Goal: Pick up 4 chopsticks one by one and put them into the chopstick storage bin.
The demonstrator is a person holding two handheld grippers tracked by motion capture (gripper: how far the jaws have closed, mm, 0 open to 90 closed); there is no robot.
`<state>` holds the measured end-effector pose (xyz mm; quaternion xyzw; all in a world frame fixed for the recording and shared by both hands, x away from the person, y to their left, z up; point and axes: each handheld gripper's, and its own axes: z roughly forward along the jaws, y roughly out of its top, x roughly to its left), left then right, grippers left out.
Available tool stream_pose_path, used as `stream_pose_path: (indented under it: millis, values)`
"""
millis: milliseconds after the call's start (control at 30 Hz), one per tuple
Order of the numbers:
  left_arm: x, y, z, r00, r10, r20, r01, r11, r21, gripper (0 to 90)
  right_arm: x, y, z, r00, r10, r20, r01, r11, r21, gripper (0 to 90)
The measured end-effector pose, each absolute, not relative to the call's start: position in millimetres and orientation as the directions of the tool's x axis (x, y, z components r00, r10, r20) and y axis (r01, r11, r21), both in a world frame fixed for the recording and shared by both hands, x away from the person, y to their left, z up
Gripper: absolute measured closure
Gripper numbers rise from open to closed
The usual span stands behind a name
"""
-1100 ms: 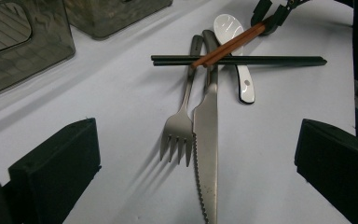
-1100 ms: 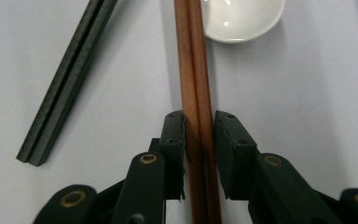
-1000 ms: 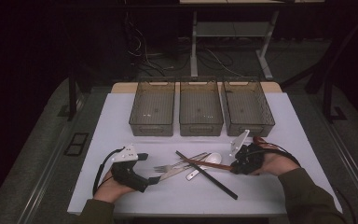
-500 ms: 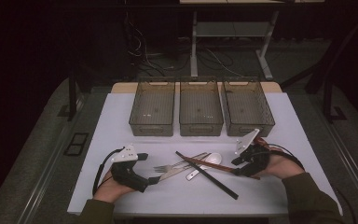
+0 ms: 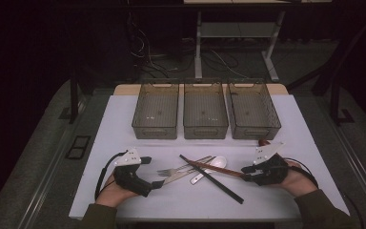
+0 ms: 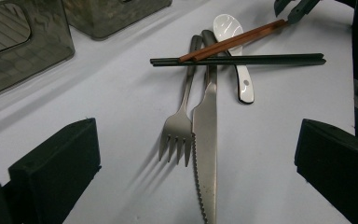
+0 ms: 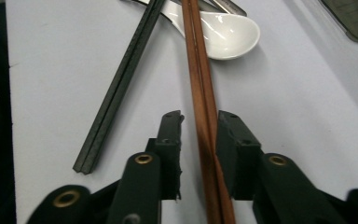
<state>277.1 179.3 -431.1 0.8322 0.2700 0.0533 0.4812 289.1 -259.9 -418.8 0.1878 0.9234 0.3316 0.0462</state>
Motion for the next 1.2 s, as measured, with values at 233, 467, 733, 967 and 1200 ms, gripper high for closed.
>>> stream_pose_path:
  millis: [233, 467, 733, 967, 1200]
  values:
    - [277, 179, -431, 0.85, 0.499, -0.171, 0.397, -0.393, 0.83, 0.0, 290, -260, -423, -0.929, 0.37, 0.024, 0.296, 0.701, 0.649, 76.3]
    - [277, 178, -432, 0.85, 0.498, -0.17, 0.397, -0.395, 0.828, 0.0, 293, -257, -425, -0.93, 0.367, 0.021, 0.292, 0.704, 0.647, 77.5]
    - [277, 178, -432, 0.849, 0.499, -0.171, 0.398, -0.393, 0.829, 0.0, 297, -253, -429, -0.933, 0.36, 0.028, 0.291, 0.705, 0.647, 78.7]
    - [277, 178, -432, 0.85, 0.498, -0.17, 0.397, -0.396, 0.828, 0.0, 298, -251, -430, -0.936, 0.351, 0.02, 0.282, 0.714, 0.641, 78.7]
    - [277, 178, -432, 0.852, 0.496, -0.169, 0.396, -0.399, 0.827, 0.0, 298, -250, -431, -0.937, 0.347, 0.033, 0.285, 0.711, 0.643, 78.8]
